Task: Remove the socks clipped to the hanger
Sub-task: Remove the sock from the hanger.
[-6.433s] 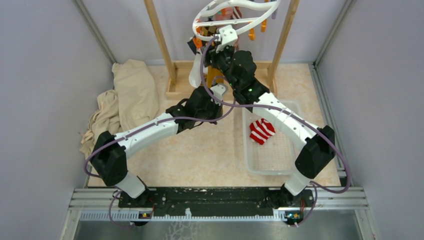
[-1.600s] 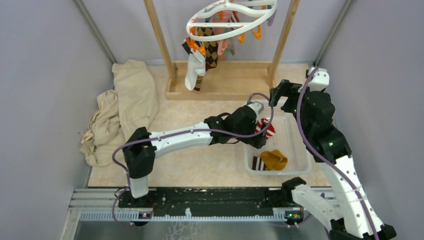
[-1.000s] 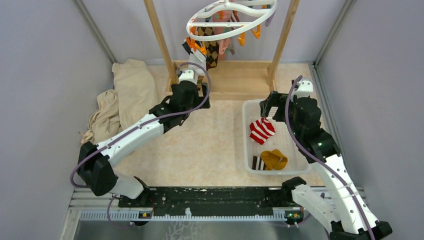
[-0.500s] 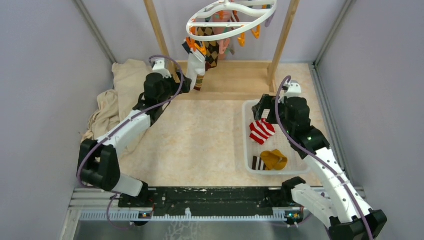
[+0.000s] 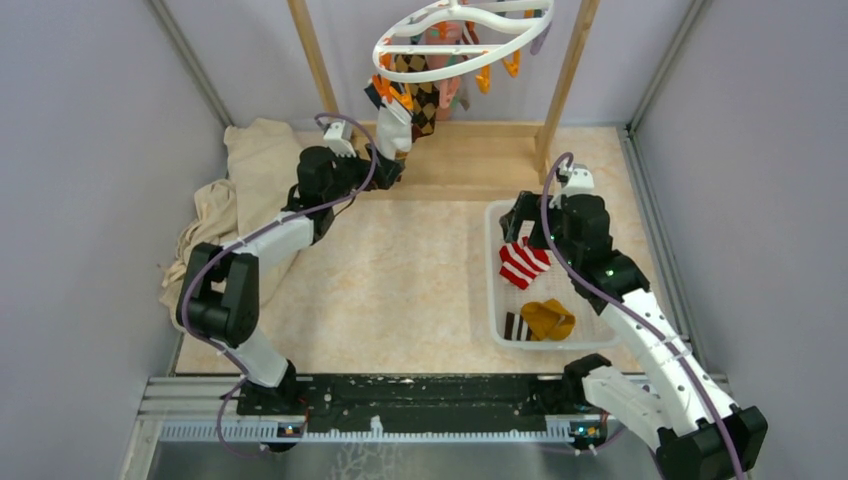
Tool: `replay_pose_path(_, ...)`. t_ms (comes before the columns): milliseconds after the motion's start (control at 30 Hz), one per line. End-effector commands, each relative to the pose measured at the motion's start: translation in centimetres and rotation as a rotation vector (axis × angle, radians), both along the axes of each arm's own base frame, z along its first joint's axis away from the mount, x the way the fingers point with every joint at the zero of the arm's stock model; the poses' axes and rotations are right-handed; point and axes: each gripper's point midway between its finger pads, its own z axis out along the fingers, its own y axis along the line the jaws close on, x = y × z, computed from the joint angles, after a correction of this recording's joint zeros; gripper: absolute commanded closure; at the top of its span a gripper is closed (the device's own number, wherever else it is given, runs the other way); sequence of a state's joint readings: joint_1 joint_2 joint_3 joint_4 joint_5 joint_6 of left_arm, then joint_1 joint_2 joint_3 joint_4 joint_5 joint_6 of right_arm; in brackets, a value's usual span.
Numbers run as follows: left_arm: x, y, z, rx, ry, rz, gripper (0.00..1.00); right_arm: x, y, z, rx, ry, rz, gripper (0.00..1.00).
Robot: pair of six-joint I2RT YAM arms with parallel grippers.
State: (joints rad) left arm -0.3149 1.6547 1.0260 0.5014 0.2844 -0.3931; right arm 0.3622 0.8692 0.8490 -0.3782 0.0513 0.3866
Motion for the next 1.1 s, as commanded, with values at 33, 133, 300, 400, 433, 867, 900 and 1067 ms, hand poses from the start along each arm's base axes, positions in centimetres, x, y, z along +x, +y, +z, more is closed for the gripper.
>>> replay_pose_path(33,1.1,-0.4,3.3,-0.039,-0.103,-0.022,0.02,1.0,0.1,1.4,0.032,-0.06,-0.005,0.03)
replay_pose_path(133,1.7,-0.4,3.3,-0.024,-0.101,-0.017,0.03,0.9,0.2,1.3,0.037,-0.061,-0.003,0.03)
replay_pose_path(300,2.3,0.5,3.9,-0.013,-0.102,0.045,0.04,0.9,0.2,1.1,0.044,-0.062,0.0,0.03)
replay_pose_path(400,3.0,1.3,3.6,0.016,-0.09,0.105,0.04,0.8,0.4,1.0,0.051,-0.064,0.008,0.03)
replay_pose_path(433,3.2,1.6,3.5,0.022,-0.085,0.126,0.04,0.8,0.5,0.9,0.052,-0.063,0.011,0.03)
replay_pose_path(867,4.8,-0.7,3.5,0.041,-0.134,0.062,0.03,1.2,1.5,-0.5,0.064,-0.042,0.054,0.03)
replay_pose_path(900,4.8,-1.4,3.7,0.028,-0.139,0.029,0.03,1.3,1.5,-0.7,0.063,-0.041,0.053,0.03)
replay_pose_path(1067,4.3,-4.1,3.5,0.023,-0.13,-0.05,0.06,1.6,1.5,-1.2,0.067,-0.031,0.055,0.03)
